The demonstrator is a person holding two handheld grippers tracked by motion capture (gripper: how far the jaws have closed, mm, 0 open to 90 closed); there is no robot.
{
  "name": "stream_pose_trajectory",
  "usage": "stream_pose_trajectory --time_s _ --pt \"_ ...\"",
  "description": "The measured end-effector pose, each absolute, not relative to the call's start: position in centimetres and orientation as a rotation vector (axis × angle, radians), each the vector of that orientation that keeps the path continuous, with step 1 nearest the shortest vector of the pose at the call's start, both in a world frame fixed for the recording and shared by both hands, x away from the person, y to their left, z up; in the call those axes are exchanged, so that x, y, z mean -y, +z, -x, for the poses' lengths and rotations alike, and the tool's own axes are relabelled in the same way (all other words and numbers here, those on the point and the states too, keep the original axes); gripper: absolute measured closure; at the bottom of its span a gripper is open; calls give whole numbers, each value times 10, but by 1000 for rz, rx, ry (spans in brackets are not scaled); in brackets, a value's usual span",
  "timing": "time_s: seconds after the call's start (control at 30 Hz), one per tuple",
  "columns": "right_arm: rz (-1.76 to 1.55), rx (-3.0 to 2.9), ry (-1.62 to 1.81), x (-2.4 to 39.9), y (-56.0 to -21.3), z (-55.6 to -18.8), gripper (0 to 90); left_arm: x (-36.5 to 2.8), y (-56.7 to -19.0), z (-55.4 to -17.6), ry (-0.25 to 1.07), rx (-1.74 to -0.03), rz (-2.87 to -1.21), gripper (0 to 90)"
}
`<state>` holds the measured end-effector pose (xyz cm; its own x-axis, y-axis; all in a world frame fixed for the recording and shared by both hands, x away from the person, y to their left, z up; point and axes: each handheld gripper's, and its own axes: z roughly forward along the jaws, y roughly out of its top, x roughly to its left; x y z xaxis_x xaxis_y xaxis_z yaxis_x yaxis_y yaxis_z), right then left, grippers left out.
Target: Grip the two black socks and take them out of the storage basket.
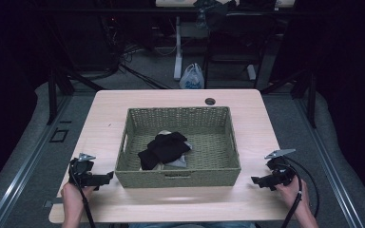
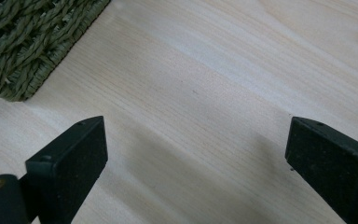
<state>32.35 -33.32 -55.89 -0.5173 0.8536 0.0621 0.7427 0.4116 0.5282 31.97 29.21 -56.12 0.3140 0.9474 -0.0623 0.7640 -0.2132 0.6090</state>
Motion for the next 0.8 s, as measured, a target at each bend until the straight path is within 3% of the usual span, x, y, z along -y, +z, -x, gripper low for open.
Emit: stream_pose_trajectory --time_s 0.8 --pt "-1404 -2447 750 332 -559 -324 53 -295 -536 -316 513 -1438 -2017 0"
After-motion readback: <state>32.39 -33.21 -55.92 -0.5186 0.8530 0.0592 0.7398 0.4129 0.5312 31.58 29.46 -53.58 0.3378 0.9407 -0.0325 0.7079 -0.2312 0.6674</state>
